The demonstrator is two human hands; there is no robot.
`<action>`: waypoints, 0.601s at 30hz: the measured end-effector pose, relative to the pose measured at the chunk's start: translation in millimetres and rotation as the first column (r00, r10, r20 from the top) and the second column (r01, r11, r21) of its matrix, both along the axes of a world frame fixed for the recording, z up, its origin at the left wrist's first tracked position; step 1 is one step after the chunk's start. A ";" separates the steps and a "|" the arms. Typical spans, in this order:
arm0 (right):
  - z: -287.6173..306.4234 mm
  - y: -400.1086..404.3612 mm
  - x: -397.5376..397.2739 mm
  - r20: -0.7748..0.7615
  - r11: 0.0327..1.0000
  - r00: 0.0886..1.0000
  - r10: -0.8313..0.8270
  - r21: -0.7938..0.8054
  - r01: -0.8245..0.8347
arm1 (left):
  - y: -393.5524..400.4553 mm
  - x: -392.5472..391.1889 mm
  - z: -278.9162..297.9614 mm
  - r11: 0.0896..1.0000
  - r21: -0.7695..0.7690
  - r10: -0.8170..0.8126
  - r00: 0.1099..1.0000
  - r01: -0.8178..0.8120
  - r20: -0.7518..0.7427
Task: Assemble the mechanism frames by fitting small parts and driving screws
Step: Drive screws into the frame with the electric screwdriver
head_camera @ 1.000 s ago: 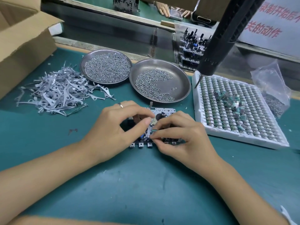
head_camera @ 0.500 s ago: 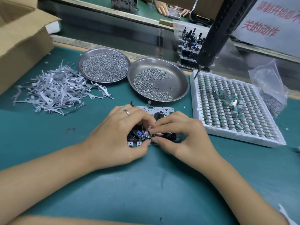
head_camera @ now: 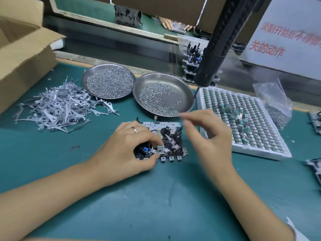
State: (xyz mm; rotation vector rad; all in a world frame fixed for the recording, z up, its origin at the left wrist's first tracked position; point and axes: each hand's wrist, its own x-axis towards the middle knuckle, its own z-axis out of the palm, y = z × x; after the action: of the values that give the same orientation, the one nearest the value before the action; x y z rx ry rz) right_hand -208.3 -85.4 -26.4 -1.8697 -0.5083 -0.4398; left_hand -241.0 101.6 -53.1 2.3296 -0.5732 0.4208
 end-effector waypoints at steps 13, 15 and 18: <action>94.7 35.9 57.9 0.118 0.940 0.968 -0.221 0.292 0.179 | 1.8 4.1 -5.4 0.991 -0.130 -0.030 0.999 0.025 -0.035; 94.5 43.3 55.6 0.109 0.928 0.970 -0.219 0.330 0.172 | 2.3 4.7 -5.7 0.991 -0.128 -0.030 0.999 0.026 -0.026; 85.3 50.2 41.8 0.083 0.918 0.989 -0.126 0.386 0.084 | 1.7 3.2 -3.9 0.991 -0.134 -0.030 0.999 0.026 -0.026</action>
State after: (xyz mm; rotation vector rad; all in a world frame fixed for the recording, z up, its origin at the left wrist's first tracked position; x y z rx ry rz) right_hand -166.6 -35.2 58.9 -1.5047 -0.3613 -0.6641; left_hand -237.7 103.4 -56.9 2.1933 -0.5466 0.4007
